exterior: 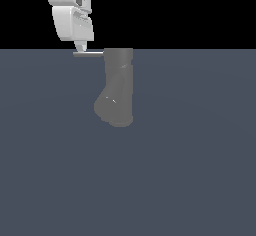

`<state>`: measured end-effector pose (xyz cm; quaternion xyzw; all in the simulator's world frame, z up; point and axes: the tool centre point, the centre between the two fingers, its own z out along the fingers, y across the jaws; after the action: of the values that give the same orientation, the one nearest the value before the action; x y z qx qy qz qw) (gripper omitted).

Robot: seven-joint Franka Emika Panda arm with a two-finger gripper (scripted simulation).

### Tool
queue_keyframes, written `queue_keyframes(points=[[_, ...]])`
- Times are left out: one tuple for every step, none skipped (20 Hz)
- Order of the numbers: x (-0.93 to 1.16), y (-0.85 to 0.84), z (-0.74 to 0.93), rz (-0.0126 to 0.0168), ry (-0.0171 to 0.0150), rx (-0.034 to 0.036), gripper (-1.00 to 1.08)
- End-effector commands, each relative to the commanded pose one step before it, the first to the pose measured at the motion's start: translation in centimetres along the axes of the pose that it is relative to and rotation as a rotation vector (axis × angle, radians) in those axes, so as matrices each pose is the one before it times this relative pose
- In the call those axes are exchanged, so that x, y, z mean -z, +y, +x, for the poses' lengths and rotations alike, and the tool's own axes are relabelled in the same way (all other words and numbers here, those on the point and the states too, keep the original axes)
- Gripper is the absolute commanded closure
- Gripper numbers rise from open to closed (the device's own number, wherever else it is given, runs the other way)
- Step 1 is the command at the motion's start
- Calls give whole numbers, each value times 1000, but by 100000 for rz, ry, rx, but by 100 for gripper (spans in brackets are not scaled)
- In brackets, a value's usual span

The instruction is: Turn on the faucet by rotating a designated handle.

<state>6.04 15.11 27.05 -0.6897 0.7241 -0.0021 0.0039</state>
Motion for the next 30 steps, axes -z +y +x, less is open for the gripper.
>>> queue_keyframes(points=[[8,1072,89,-876,253,59,108],[-1,266,14,0,0,0,108],[-1,268,14,0,0,0,108],[-1,269,14,0,0,0,108],[-1,271,14,0,0,0,108],[-1,272,14,0,0,0,108],[0,273,14,0,0,0,108],[0,274,14,0,0,0,108],[0,276,14,0,0,0,108],[0,277,14,0,0,0,108],[0,278,14,0,0,0,108],[0,279,14,0,0,0,108],[1,281,13,0,0,0,108],[0,0,0,0,0,0,108],[-7,-579,-78,795,53,8,108],[14,237,232,0,0,0,108],[14,238,233,0,0,0,108],[-24,221,237,-69,-8,-1,108],[14,241,236,0,0,0,108],[-24,224,240,-69,-8,-1,108],[14,244,239,0,0,0,108],[14,245,240,0,0,0,108],[-23,227,244,-69,-7,-1,108],[14,247,242,0,0,0,108],[14,248,244,0,0,0,108],[-23,231,248,-69,-7,-2,108],[14,251,246,0,0,0,108],[14,252,247,0,0,0,108],[-22,234,251,-69,-6,-3,108],[14,254,249,0,0,0,108]])
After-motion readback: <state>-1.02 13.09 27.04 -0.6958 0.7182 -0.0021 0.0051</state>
